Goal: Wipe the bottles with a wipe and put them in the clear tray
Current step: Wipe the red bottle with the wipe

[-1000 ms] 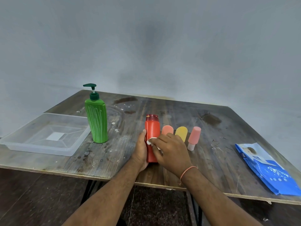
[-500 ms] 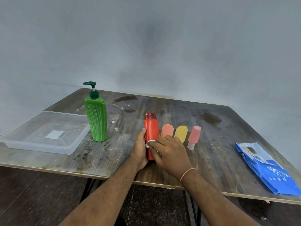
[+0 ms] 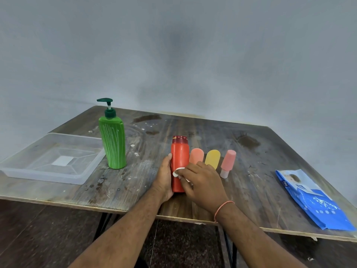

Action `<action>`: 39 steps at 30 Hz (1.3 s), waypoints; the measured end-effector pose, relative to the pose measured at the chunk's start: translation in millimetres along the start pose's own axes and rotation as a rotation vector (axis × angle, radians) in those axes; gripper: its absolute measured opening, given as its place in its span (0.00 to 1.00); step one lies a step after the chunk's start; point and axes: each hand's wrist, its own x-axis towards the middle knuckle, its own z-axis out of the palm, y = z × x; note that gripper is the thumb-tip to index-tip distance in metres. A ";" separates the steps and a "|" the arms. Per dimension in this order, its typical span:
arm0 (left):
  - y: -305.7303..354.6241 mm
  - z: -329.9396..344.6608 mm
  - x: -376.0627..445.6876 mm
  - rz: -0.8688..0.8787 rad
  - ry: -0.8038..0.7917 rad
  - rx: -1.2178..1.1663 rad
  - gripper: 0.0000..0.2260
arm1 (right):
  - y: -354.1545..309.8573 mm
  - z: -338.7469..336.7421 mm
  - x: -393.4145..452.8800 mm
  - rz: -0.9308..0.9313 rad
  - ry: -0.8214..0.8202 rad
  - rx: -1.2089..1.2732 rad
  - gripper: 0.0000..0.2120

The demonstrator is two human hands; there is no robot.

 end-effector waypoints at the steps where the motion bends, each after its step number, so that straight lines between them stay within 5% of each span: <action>1: -0.1 0.4 -0.2 0.000 0.001 -0.013 0.30 | -0.4 0.2 -4.0 -0.020 -0.017 0.009 0.09; 6: -1.6 2.0 1.6 0.017 -0.010 -0.111 0.32 | 1.6 -0.1 -23.5 -0.136 -0.062 -0.005 0.07; 13: -1.2 1.5 -3.0 0.025 0.026 -0.022 0.30 | -0.7 -5.0 -3.3 0.039 -0.007 -0.015 0.10; 21: -2.2 -1.3 4.2 -0.011 0.025 -0.159 0.34 | 2.1 -2.7 -29.6 -0.122 -0.054 0.029 0.09; 28: -0.5 0.6 0.5 0.014 0.022 -0.059 0.30 | 5.0 -3.9 -9.7 0.051 0.004 0.058 0.10; 35: -2.0 -0.7 5.2 0.020 0.007 -0.198 0.33 | 3.0 -3.5 -30.3 -0.105 -0.035 0.094 0.09; 39: -1.7 -0.9 3.1 0.000 -0.012 -0.119 0.33 | 6.9 -4.8 -21.3 -0.027 -0.006 0.056 0.09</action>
